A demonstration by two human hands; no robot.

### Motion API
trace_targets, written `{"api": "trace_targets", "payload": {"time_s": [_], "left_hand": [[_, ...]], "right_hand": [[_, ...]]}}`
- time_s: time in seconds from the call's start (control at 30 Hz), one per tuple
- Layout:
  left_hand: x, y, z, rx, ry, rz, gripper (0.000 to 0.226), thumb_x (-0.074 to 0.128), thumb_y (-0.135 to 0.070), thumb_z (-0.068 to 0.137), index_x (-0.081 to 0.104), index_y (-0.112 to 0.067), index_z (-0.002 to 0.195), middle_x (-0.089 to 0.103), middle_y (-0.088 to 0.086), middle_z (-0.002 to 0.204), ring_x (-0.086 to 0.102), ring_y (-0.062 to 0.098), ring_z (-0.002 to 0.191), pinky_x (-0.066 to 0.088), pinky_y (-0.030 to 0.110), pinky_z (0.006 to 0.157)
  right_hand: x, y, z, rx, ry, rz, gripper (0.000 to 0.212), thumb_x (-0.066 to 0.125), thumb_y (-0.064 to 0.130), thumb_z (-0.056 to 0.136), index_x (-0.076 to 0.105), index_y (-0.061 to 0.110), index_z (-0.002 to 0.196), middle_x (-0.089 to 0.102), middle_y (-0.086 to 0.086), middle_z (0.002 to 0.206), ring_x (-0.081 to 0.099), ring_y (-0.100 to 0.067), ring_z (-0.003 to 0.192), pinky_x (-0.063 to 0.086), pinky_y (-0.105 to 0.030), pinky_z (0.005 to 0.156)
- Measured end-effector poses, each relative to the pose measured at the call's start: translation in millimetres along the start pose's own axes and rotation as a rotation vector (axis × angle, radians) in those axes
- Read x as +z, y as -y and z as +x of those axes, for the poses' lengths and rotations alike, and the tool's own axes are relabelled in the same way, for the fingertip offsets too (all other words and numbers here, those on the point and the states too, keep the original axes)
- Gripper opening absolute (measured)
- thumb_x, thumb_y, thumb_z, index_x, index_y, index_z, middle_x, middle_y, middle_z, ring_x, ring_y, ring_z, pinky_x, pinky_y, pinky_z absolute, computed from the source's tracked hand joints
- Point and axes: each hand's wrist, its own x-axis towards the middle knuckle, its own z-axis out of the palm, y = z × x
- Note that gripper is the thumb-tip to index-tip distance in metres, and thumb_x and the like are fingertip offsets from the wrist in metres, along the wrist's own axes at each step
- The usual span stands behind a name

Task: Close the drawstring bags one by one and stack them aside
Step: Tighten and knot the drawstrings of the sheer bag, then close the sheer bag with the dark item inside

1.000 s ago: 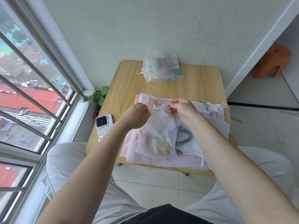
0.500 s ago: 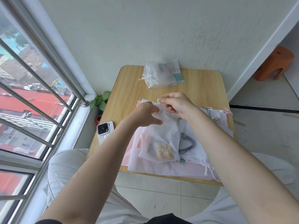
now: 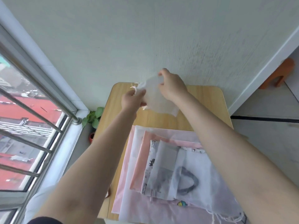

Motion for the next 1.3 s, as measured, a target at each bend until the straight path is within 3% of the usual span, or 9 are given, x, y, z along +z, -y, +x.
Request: {"api": "trace_targets", "payload": {"time_s": [0.07, 0.23, 0.47, 0.6, 0.73, 0.9, 1.03, 1.17, 1.3], "left_hand": [[6, 9, 14, -0.132, -0.026, -0.131, 0.011, 0.064, -0.017, 0.093, 0.061, -0.011, 0.085, 0.063, 0.010, 0.099, 0.068, 0.021, 0.067, 0.061, 0.034, 0.075], [10, 28, 25, -0.249, -0.034, -0.237, 0.009, 0.058, -0.009, 0.093, 0.060, -0.012, 0.086, 0.062, 0.014, 0.093, 0.066, 0.024, 0.066, 0.060, 0.037, 0.083], [4, 18, -18, -0.099, -0.128, 0.150, 0.017, 0.060, -0.014, 0.085, 0.050, -0.019, 0.073, 0.052, 0.002, 0.074, 0.051, 0.022, 0.071, 0.050, 0.032, 0.067], [12, 23, -68, 0.160, 0.255, 0.611, 0.007, 0.064, -0.017, 0.084, 0.071, -0.018, 0.085, 0.063, -0.006, 0.078, 0.058, 0.013, 0.071, 0.047, 0.024, 0.066], [21, 45, -104, 0.355, 0.548, 1.110, 0.029, 0.076, -0.029, 0.079, 0.072, -0.020, 0.106, 0.063, -0.001, 0.100, 0.059, 0.017, 0.099, 0.046, 0.024, 0.080], [24, 62, -123, 0.488, 0.376, 1.467, 0.037, 0.072, -0.033, 0.084, 0.065, -0.021, 0.118, 0.058, 0.004, 0.115, 0.049, 0.023, 0.115, 0.042, 0.032, 0.088], [24, 58, -136, 0.458, 0.197, 1.373, 0.018, 0.057, -0.020, 0.090, 0.071, -0.018, 0.102, 0.065, 0.004, 0.103, 0.060, 0.026, 0.100, 0.046, 0.030, 0.075], [8, 58, -138, 0.342, 0.112, 1.200, 0.012, 0.056, -0.022, 0.088, 0.067, -0.022, 0.087, 0.066, 0.000, 0.092, 0.060, 0.023, 0.084, 0.038, 0.028, 0.055], [-15, 65, -135, 0.203, 0.061, 1.034, 0.005, 0.061, -0.028, 0.089, 0.066, -0.025, 0.087, 0.062, -0.005, 0.092, 0.058, 0.017, 0.077, 0.042, 0.025, 0.057]], "right_hand": [[16, -4, 8, -0.011, 0.083, 0.025, 0.046, 0.048, 0.014, 0.095, 0.040, 0.018, 0.140, 0.061, -0.009, 0.110, 0.059, -0.028, 0.098, 0.047, -0.034, 0.079], [54, -31, 7, 0.040, 0.237, 0.055, 0.045, 0.051, 0.018, 0.095, 0.045, 0.018, 0.139, 0.054, -0.009, 0.136, 0.054, -0.027, 0.119, 0.046, -0.032, 0.091], [41, -38, -28, 0.068, 0.234, 0.111, 0.018, 0.051, 0.021, 0.094, 0.059, 0.015, 0.110, 0.062, -0.004, 0.115, 0.057, -0.021, 0.096, 0.045, -0.029, 0.077], [26, -48, -72, 0.143, 0.390, 0.103, 0.023, 0.050, 0.019, 0.093, 0.064, 0.005, 0.103, 0.068, -0.012, 0.100, 0.068, -0.028, 0.085, 0.051, -0.035, 0.074], [17, -59, -116, 0.232, 0.599, 0.038, 0.024, 0.056, 0.024, 0.090, 0.069, 0.006, 0.099, 0.072, -0.009, 0.086, 0.064, -0.023, 0.070, 0.046, -0.027, 0.061], [14, -64, -154, 0.163, 0.653, -0.166, 0.020, 0.058, 0.027, 0.089, 0.067, 0.010, 0.097, 0.062, -0.006, 0.090, 0.059, -0.025, 0.081, 0.040, -0.024, 0.059], [17, -64, -167, 0.129, 0.598, -0.265, 0.019, 0.055, 0.017, 0.090, 0.058, 0.017, 0.108, 0.061, -0.005, 0.113, 0.057, -0.025, 0.100, 0.041, -0.030, 0.077], [18, -67, -170, 0.141, 0.510, -0.384, 0.024, 0.050, 0.011, 0.088, 0.058, 0.015, 0.110, 0.055, -0.006, 0.114, 0.049, -0.028, 0.117, 0.032, -0.040, 0.098], [16, -64, -170, 0.151, 0.476, -0.492, 0.037, 0.049, 0.009, 0.087, 0.054, 0.012, 0.123, 0.049, -0.009, 0.129, 0.040, -0.029, 0.125, 0.026, -0.048, 0.107]]}}
